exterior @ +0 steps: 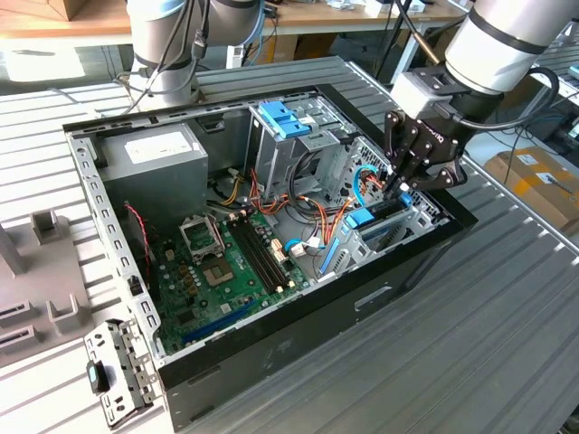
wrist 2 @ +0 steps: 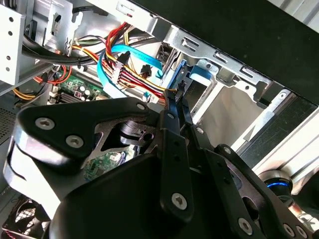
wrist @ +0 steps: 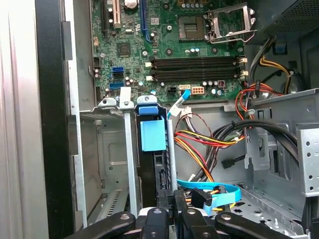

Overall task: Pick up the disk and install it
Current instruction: 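Insert the first disk wire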

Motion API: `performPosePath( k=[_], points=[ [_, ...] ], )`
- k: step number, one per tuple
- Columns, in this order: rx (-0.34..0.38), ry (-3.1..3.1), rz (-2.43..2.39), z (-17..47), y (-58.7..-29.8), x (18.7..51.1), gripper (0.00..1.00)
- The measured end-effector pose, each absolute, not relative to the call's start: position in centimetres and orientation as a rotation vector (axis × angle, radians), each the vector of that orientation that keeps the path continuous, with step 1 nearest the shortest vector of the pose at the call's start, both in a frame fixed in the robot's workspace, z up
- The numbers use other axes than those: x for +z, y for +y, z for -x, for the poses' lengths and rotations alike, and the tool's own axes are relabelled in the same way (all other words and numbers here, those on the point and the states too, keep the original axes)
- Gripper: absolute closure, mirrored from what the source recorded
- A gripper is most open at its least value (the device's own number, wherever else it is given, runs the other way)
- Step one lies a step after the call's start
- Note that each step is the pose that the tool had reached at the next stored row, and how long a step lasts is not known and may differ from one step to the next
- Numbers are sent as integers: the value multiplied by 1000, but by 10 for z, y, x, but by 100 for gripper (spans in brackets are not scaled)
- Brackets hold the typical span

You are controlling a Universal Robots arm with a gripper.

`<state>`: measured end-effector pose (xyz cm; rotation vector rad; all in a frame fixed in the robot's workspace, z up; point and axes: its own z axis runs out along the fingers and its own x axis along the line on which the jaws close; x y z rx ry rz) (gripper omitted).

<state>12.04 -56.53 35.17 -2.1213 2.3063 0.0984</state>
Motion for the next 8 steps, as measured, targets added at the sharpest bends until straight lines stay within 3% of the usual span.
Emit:
performPosePath(
  k=[8],
  points=[
    [98,2306,2121,-117,-573,352,84]
  ],
)
